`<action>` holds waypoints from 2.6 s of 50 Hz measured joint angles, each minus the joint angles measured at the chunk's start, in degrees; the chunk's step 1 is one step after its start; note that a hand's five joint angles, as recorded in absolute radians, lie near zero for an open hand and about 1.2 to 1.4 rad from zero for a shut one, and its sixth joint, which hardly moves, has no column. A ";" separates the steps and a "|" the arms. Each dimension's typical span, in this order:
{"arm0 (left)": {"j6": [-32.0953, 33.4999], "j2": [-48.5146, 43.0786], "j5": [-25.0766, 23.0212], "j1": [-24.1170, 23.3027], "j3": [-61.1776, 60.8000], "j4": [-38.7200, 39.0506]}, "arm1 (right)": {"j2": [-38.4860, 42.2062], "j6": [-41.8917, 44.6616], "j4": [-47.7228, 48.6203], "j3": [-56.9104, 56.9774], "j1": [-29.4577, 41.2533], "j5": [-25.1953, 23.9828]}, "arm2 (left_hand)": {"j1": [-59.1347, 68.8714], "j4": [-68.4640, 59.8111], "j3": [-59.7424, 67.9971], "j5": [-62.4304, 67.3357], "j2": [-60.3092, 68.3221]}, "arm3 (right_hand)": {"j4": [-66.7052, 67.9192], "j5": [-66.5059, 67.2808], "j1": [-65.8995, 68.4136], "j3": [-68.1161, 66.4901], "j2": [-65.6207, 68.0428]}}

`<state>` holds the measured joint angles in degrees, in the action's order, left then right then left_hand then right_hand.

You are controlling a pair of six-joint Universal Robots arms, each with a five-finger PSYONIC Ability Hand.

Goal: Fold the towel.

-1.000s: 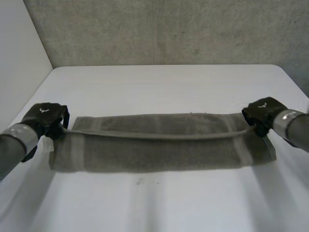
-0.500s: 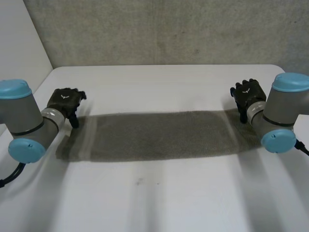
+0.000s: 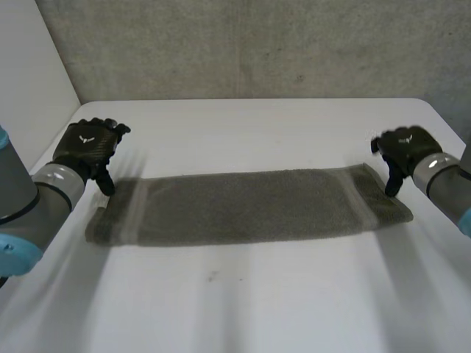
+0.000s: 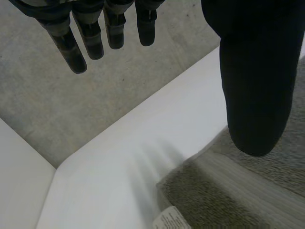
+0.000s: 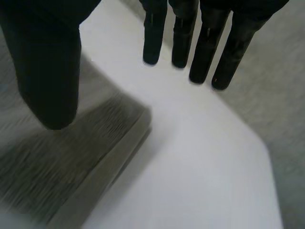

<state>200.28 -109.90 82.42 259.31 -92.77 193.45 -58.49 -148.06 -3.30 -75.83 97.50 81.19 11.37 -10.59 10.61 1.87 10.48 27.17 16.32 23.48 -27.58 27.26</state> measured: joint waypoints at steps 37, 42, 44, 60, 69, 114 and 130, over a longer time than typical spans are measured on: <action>-0.83 2.93 0.19 -0.58 -8.58 7.27 | -1.53 14.85 7.47 -5.87 -13.79 7.44 | 0.00 0.00 0.00 0.00 0.00 | 41.04 39.30 30.83 -40.12 40.04; -0.85 3.54 0.21 -0.65 -8.59 7.20 | -3.28 19.78 7.43 -5.37 -16.71 8.16 | 0.00 0.00 0.00 0.00 0.00 | 41.04 39.48 31.10 -40.12 40.04; -0.86 3.69 0.20 -0.70 -8.65 7.18 | -4.01 20.55 7.38 -4.99 -16.52 8.07 | 0.00 0.00 0.00 0.00 0.00 | 41.04 39.53 31.11 -40.12 40.04; -0.86 3.94 0.10 -0.74 -9.52 7.37 | -7.19 10.43 12.82 -2.24 14.06 -0.98 | 0.00 0.00 0.00 0.00 0.00 | 41.08 39.71 31.31 -40.59 40.04; -0.85 4.06 0.19 -1.07 -9.75 7.27 | 3.49 11.43 16.84 -0.37 33.78 -8.11 | 0.00 0.00 0.00 0.00 0.00 | 41.08 39.87 31.31 -40.59 40.04; -14.33 -17.28 0.45 -26.20 11.59 6.56 | -10.60 -7.38 14.79 -29.39 11.11 -0.56 | 1.90 -2.73 2.70 1.35 2.82 | -13.12 -12.30 -10.99 14.40 -13.63; -5.88 -19.74 15.90 -22.09 11.80 6.21 | -9.67 0.85 22.11 -31.40 10.11 -0.14 | 5.90 -6.86 6.85 5.63 6.99 | 40.78 39.22 29.89 -39.95 40.14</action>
<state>194.40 -129.65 98.32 237.22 -80.96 199.66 -68.16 -147.22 18.82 -107.23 107.61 81.04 17.27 -17.45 17.46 7.50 17.46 67.95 55.54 53.37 -67.53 67.40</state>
